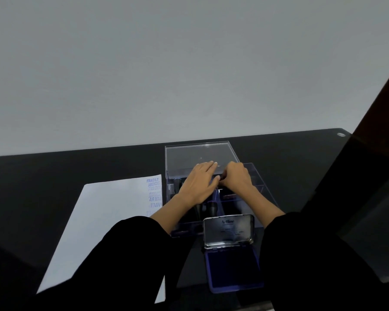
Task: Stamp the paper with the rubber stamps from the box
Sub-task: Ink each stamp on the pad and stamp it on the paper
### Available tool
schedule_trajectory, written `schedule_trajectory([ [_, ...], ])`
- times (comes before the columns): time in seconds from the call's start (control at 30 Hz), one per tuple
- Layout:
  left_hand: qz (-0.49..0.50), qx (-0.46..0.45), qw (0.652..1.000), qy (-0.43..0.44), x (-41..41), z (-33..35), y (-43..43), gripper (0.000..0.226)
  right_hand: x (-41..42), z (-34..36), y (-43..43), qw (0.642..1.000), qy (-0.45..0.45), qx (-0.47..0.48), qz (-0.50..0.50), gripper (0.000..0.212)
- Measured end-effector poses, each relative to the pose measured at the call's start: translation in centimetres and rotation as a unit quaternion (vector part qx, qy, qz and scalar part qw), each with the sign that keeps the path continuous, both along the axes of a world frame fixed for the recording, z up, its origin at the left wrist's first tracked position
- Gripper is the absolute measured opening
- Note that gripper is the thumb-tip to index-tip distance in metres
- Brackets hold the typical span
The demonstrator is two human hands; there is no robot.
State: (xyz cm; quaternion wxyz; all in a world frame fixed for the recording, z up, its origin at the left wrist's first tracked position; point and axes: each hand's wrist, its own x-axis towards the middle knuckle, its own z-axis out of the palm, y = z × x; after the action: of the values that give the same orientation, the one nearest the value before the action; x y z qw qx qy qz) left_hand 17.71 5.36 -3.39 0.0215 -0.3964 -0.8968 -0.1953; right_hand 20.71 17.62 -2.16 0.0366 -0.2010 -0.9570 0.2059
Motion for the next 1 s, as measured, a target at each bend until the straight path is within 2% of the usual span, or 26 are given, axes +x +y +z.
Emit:
schedule_trajectory([
  [0.2,0.012,0.035,0.999,-0.001,0.5,1.5,-1.9,0.046,1.3,1.5,-0.5,0.995,0.086,-0.047,-0.001,0.026],
  [0.5,0.015,0.035,0.999,0.022,4.0,5.7,-6.1,0.046,5.5,6.2,-2.7,0.977,0.21,-0.037,-0.014,0.022],
  [0.73,0.018,0.039,0.999,0.019,8.4,7.0,-8.9,0.044,10.7,7.8,-5.2,0.973,0.231,-0.018,0.001,0.021],
  [1.0,0.01,0.041,0.999,0.003,13.4,5.3,-11.0,0.04,16.3,5.0,-7.4,0.978,0.208,-0.022,0.004,0.021],
])
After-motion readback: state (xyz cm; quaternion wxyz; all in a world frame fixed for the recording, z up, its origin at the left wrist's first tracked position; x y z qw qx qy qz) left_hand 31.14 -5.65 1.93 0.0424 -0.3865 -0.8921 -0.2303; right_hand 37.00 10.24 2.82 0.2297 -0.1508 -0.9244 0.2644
